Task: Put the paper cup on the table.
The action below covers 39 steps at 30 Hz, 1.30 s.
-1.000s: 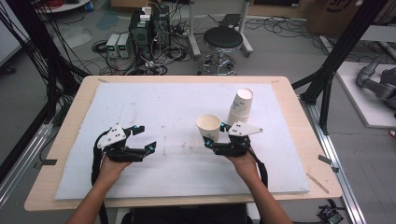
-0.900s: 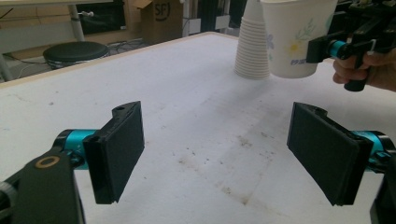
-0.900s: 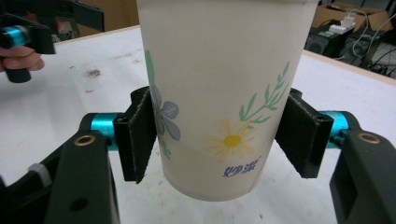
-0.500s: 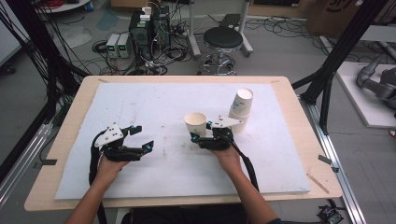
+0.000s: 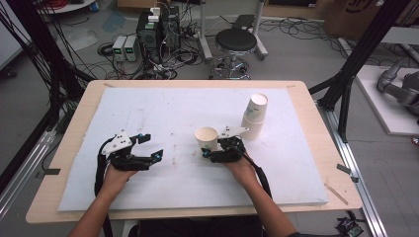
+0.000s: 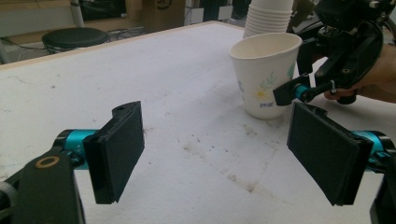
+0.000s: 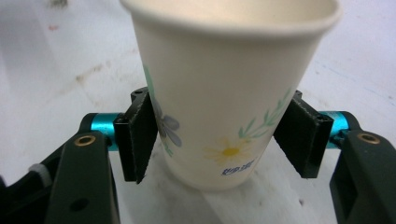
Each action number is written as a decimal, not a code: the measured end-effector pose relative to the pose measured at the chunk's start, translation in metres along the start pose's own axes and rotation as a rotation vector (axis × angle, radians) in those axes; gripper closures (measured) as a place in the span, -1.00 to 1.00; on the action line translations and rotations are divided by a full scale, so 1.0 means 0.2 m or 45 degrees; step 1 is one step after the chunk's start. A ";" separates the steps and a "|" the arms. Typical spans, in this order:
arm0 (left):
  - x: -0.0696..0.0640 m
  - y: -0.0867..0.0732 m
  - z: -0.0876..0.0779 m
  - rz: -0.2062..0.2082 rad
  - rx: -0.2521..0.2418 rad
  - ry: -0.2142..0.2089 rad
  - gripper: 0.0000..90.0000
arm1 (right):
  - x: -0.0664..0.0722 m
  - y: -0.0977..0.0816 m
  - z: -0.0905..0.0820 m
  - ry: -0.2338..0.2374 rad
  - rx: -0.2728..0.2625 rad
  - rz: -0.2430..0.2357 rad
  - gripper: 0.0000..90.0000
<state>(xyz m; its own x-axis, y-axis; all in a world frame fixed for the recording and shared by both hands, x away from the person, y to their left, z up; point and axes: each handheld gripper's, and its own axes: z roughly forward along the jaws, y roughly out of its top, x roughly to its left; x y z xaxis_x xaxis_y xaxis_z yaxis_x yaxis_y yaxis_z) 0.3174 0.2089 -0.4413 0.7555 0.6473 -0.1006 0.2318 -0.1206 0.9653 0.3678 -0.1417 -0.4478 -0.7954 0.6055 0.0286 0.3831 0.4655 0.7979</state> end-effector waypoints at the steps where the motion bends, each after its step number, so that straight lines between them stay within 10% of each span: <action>1: 0.00 0.00 0.00 -0.001 0.000 0.002 -0.58 | 0.00 0.00 -0.01 -0.005 0.013 -0.015 -0.23; 14: 0.00 0.00 0.00 0.004 0.001 0.008 -0.57 | -0.02 -0.06 -0.11 0.016 0.013 -0.013 -0.55; 39: -0.04 0.06 -0.02 -0.001 -0.112 0.028 -0.64 | -0.07 -0.28 -0.77 -0.173 -0.260 -0.021 -0.55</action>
<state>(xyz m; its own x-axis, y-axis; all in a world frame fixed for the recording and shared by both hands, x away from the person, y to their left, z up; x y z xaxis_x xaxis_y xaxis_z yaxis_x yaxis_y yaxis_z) 0.3115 0.2063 -0.4283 0.7415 0.6639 -0.0973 0.1771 -0.0538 0.9827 0.2850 -0.2752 -0.4007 -0.7250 0.6865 -0.0553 0.2567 0.3439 0.9032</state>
